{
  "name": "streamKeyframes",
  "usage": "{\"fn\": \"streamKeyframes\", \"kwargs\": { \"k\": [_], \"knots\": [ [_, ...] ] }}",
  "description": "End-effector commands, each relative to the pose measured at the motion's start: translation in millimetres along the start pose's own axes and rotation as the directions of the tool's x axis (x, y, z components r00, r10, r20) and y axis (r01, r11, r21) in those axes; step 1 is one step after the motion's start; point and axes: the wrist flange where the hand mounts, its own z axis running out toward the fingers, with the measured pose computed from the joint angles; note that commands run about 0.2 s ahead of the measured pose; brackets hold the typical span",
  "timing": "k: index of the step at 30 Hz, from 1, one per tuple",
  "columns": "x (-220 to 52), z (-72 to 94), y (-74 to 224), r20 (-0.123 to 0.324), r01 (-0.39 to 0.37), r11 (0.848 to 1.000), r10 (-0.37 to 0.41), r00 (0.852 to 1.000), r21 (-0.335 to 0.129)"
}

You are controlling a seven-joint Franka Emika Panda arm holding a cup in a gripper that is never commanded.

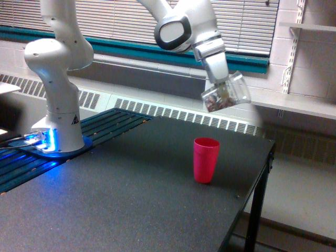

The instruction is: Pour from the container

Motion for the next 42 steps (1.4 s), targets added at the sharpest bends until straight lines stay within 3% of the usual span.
{"fn": "streamKeyframes", "kwargs": {
  "k": [1, 17, 42],
  "knots": [
    [-13.8, 6.0, 17.3, 0.011, 0.018, 1.0, -0.018, 1.0, -0.025],
    [-54.3, 28.0, 50.9, 0.089, 0.02, 0.997, -0.013, 0.996, -0.077],
    [-84.9, 45.0, 55.6, 0.176, 0.117, 0.98, -0.088, 0.98, -0.161]
  ]
}}
